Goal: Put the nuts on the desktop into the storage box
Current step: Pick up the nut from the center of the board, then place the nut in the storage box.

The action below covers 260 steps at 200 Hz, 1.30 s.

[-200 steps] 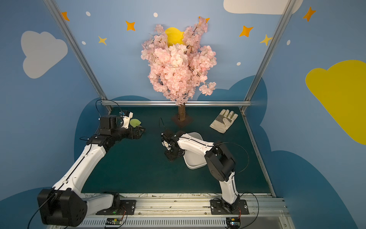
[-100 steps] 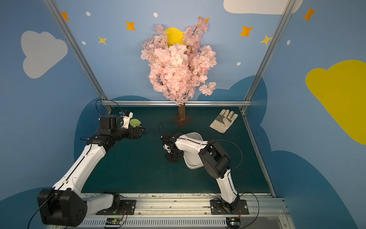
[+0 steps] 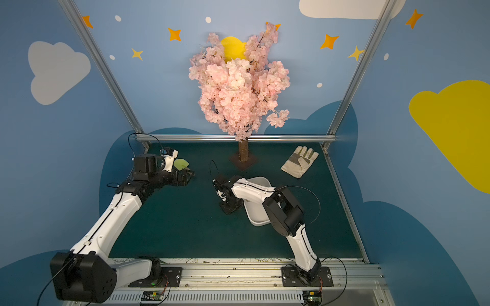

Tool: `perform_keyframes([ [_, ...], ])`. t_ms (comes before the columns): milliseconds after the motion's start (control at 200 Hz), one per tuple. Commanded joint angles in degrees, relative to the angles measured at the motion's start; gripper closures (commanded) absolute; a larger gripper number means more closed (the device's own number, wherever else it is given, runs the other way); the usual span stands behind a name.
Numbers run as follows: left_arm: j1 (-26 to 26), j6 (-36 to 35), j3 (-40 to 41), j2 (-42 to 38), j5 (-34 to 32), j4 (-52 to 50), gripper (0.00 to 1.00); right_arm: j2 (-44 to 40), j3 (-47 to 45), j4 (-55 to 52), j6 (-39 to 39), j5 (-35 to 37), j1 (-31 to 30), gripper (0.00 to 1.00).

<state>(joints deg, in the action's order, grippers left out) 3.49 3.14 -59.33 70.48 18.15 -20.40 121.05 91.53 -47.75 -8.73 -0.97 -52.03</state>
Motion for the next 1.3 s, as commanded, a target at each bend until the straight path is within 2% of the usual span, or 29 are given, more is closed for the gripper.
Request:
perform_keyframes([
  [0,0.0,-0.6,0.5,-1.1,0.0,0.7,0.0,-3.1,0.5,-0.7,0.1,3.0,-0.3,0.82],
  [195,0.0,-0.5,0.5,-1.2,0.2,0.8,0.0,-13.8,-1.1,1.2,-0.2,5.0,2.2,0.82],
  [341,-0.1,-0.4,0.5,-1.3,0.4,0.9,0.0,-20.2,-4.2,1.9,-0.7,5.0,7.7,0.81],
  [511,0.0,-0.5,0.6,-1.7,0.0,0.8,0.0,-22.5,-10.1,1.0,-0.8,4.2,14.5,0.81],
  [626,-0.1,-0.5,0.6,-1.6,0.3,0.8,0.0,-21.6,-13.4,0.4,-1.2,2.4,16.8,0.81],
  [811,0.0,-0.3,0.6,-1.4,0.5,0.9,0.0,-17.6,-15.4,0.9,-2.3,-0.7,17.0,0.81],
  [1132,0.0,-0.5,0.5,-1.2,0.1,0.8,0.0,-8.2,-9.8,-0.4,-1.3,-0.3,16.9,0.81],
  [1297,0.0,-0.7,0.6,-1.3,-0.4,0.7,0.0,-4.9,-5.8,-1.1,-0.5,1.0,17.0,0.76],
])
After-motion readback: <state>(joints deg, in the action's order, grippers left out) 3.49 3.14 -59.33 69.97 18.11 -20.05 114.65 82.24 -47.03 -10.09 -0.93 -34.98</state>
